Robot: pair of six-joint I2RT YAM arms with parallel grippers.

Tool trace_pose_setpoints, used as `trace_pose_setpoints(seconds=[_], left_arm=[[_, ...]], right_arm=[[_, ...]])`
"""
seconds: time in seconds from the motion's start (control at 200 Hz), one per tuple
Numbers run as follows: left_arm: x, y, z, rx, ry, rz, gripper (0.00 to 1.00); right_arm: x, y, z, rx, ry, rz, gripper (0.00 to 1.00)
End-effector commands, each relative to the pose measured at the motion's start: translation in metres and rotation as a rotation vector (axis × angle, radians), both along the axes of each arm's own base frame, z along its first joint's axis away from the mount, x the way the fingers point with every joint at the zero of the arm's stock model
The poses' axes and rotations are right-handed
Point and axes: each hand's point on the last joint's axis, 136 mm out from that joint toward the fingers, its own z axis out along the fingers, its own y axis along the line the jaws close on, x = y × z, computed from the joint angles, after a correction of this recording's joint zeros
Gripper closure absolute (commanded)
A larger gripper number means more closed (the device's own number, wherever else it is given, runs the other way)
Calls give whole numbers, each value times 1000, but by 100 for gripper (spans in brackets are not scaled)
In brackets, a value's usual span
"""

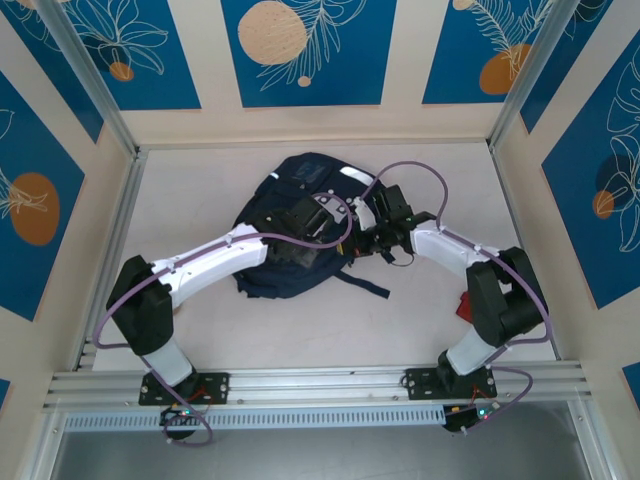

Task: Pack the student bag
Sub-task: Unzip the student bag at the center of the table.

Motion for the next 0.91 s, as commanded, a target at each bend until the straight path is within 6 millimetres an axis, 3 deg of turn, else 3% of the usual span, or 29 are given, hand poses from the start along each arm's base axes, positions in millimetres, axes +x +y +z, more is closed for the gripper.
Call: trace_pose_setpoints(seconds=[0.0, 0.33, 0.46, 0.67, 0.82, 0.9], left_arm=[[30, -22, 30, -150, -86, 63, 100], [30, -40, 27, -235, -48, 61, 100], [30, -45, 33, -297, -18, 67, 100], [23, -35, 44, -375, 41, -14, 62], [15, -21, 48, -352, 11, -141, 45], [9, -23, 44, -309, -15, -274, 38]], right_arm=[[-50, 34, 24, 162, 103, 114, 100], [-71, 59, 15, 183, 103, 78, 100], [-60, 47, 10, 153, 98, -38, 100], [-35, 2, 25, 191, 95, -223, 100], [-19, -28, 30, 229, 125, -293, 100], [-11, -40, 34, 254, 132, -315, 100]])
